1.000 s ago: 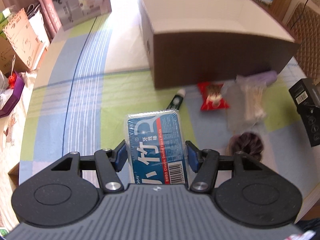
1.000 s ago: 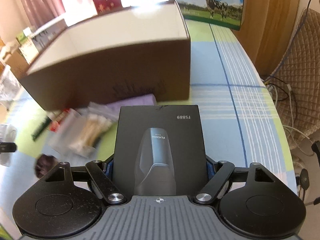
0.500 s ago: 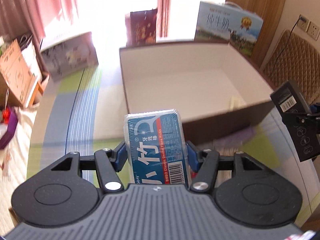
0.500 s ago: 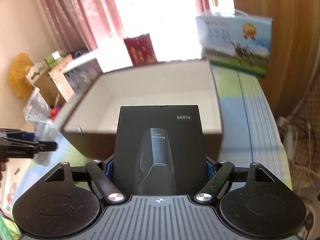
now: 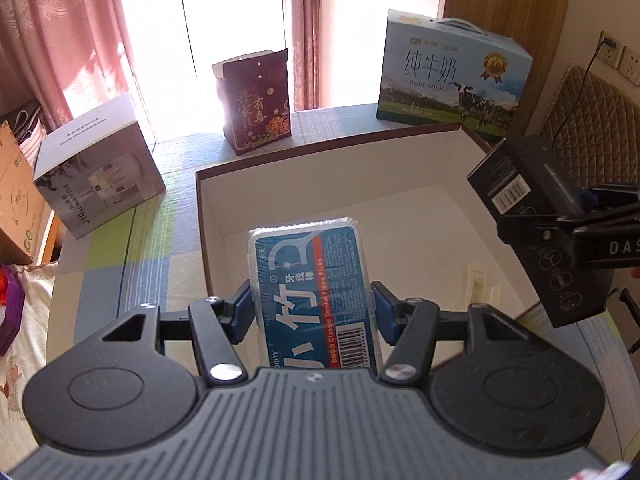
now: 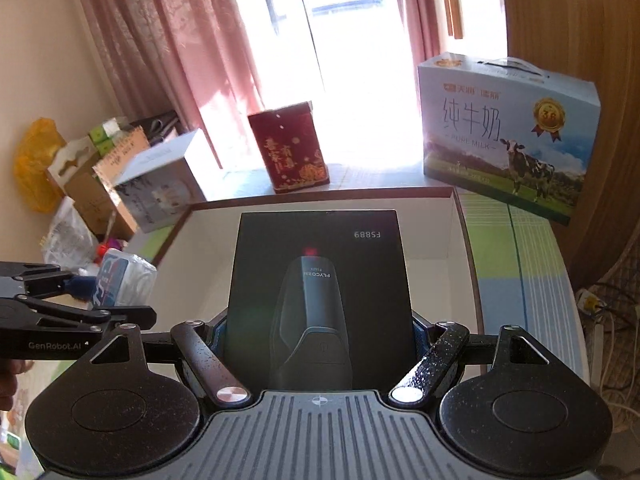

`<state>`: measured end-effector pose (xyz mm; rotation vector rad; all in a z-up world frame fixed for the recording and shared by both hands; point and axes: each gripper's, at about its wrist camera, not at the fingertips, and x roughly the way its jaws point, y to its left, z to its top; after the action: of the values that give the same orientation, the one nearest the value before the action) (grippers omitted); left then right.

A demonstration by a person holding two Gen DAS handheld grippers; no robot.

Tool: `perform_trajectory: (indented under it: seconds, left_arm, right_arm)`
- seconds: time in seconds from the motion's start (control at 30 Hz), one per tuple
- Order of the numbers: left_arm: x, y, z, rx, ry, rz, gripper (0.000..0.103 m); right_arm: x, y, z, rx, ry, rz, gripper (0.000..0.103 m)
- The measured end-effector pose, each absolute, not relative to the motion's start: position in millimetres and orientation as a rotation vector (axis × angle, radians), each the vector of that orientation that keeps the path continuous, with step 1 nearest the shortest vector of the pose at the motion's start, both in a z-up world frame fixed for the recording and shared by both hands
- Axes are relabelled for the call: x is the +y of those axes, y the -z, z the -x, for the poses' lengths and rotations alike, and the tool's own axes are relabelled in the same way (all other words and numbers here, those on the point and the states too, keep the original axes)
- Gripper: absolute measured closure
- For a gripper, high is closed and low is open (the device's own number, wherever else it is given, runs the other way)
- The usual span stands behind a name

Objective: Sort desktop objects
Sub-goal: 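Carry the toothpick box and FLYCO box over the brown box with both tools, then open the left tool to drop the toothpick box while the right tool releases the FLYCO box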

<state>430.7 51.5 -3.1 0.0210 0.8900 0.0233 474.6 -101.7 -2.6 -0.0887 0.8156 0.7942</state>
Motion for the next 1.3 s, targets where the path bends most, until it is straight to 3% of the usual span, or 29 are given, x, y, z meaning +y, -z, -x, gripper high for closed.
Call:
perform_trajectory:
  seconds: [0.7,1.3]
  left_arm:
    - [65,80,-553,1.051,-0.096,-0.054,0.047]
    - [74,99,-574,1.068,-0.134,-0.081,0.046]
  right_arm:
    - [-43,68,-577,0.902,-0.704,0.246,0.027]
    - [-34,77,-587,0.877,-0.698,0.330,0.027]
